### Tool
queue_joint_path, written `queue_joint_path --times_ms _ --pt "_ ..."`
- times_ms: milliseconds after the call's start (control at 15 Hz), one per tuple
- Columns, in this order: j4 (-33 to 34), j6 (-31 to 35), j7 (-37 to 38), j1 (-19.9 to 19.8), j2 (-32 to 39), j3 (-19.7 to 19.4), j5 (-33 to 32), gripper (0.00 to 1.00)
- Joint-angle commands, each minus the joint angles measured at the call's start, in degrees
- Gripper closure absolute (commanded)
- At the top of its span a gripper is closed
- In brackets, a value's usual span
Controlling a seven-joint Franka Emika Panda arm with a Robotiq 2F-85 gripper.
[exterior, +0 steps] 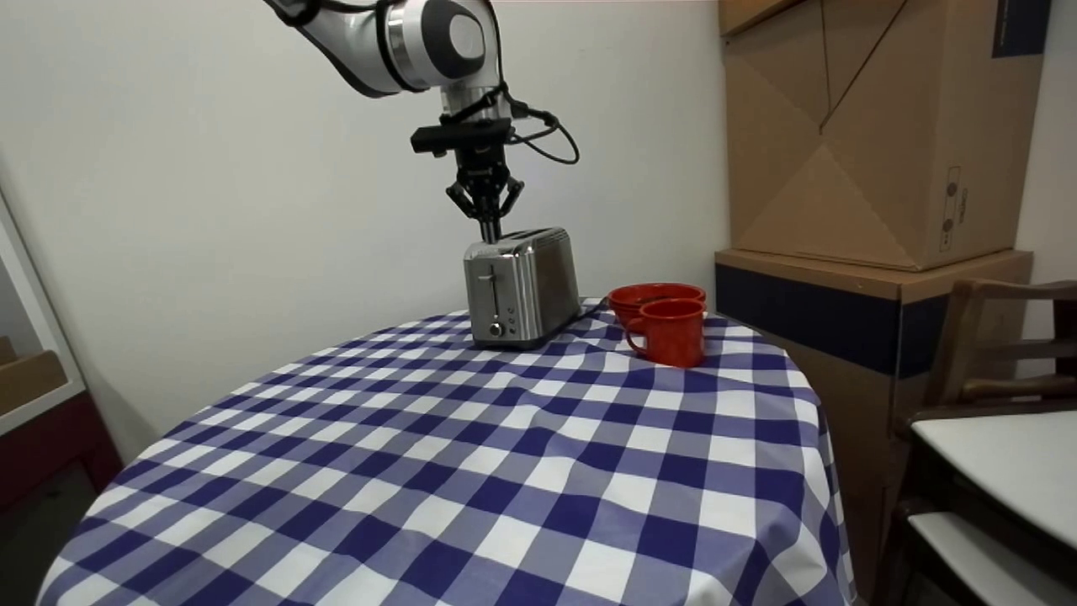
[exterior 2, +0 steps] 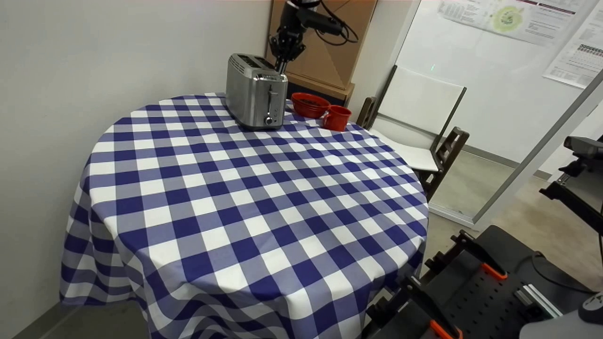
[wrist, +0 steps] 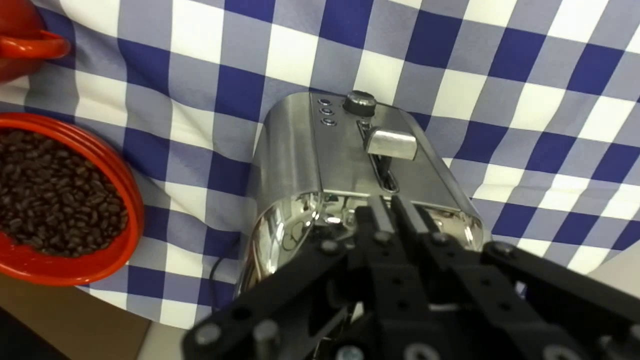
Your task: Push the lever of the toaster down
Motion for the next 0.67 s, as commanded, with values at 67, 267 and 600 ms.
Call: queue_joint_path --times_ms 67,267,600 --pt "14.96 -5.30 4.28 0.26 10.12 0.06 -1.48 1.00" --pt "18.22 -8.07 5.60 0.50 11.81 0.11 -1.57 1.00" --pt "20.15 -10.50 6.42 1.05 13.61 -0.40 -0.99 1.00"
